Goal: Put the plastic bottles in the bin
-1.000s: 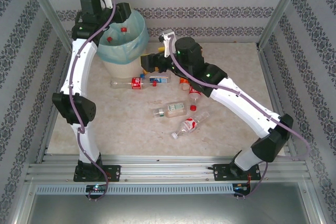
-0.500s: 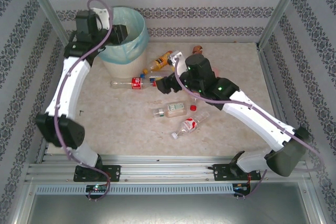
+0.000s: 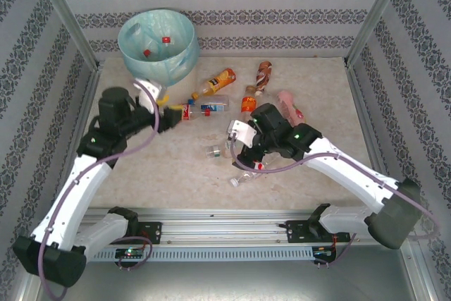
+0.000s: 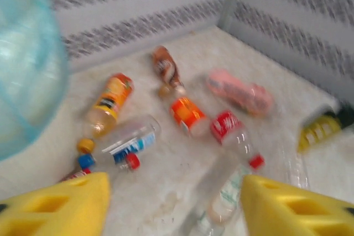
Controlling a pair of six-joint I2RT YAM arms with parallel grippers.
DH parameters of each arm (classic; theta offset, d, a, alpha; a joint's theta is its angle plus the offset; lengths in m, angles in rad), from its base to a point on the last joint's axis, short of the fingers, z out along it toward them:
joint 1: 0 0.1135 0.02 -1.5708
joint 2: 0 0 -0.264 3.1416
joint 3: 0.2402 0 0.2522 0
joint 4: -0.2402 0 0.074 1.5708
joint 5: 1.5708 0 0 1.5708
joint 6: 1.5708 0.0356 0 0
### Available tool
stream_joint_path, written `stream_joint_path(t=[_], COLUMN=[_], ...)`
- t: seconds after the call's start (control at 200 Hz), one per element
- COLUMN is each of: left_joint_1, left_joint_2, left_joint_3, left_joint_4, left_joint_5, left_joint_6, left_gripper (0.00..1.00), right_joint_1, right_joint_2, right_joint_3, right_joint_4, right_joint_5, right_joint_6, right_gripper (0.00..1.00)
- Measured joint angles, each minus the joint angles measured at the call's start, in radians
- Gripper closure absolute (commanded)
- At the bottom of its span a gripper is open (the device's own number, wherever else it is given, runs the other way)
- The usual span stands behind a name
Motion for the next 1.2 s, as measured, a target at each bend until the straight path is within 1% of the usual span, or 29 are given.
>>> stream_joint_path(t=[0.085,0.185,0.325,0.425,0.49,0.59,0.694,0.824,1.064,1.199], left_joint_1=[-0.03,-0.042,-0.044,-0.044,-0.044,-0.044,-0.044,-0.044,-0.044,-0.044], left_joint_2=[-0.077,-0.142,-0.175,-0.17,-0.158,-0.128,-0.108,-0.104,-0.104,-0.104], left_joint_3=[-0.134,-0.261,-0.345,-0.36,-0.363,-0.363,-0.363,-0.363,-0.363,-0.363], left_joint_4=[0.001,0.008,0.026,0.035,0.043,0.052,0.053,0.054,0.055,0.055], left_joint_5=[0.049,0.085,0.087,0.072,0.047,-0.001,-0.053,-0.089,-0.11,-0.123], left_joint_6=[0.065,0.089,0.095,0.1,0.1,0.101,0.103,0.103,0.104,0.104], left_gripper=[0.17,0.16,0.14,0.09,0.08,0.02,0.01,0.0,0.0,0.0], right_joint_1=[0.0,-0.001,-0.001,-0.001,-0.001,-0.003,-0.008,-0.022,-0.023,-0.028], right_joint_2=[0.082,0.205,0.315,0.357,0.384,0.427,0.475,0.526,0.606,0.633], right_joint_3=[0.005,0.019,0.05,0.087,0.112,0.137,0.151,0.177,0.201,0.202], right_joint_4=[0.001,0.0,0.001,0.005,0.01,0.02,0.023,0.028,0.036,0.038], right_joint_5=[0.025,0.057,0.068,0.068,0.068,0.068,0.079,0.108,0.129,0.128], right_joint_6=[-0.055,-0.116,-0.177,-0.208,-0.224,-0.249,-0.263,-0.275,-0.281,-0.288], right_gripper=[0.08,0.08,0.07,0.07,0.07,0.06,0.06,0.07,0.09,0.13])
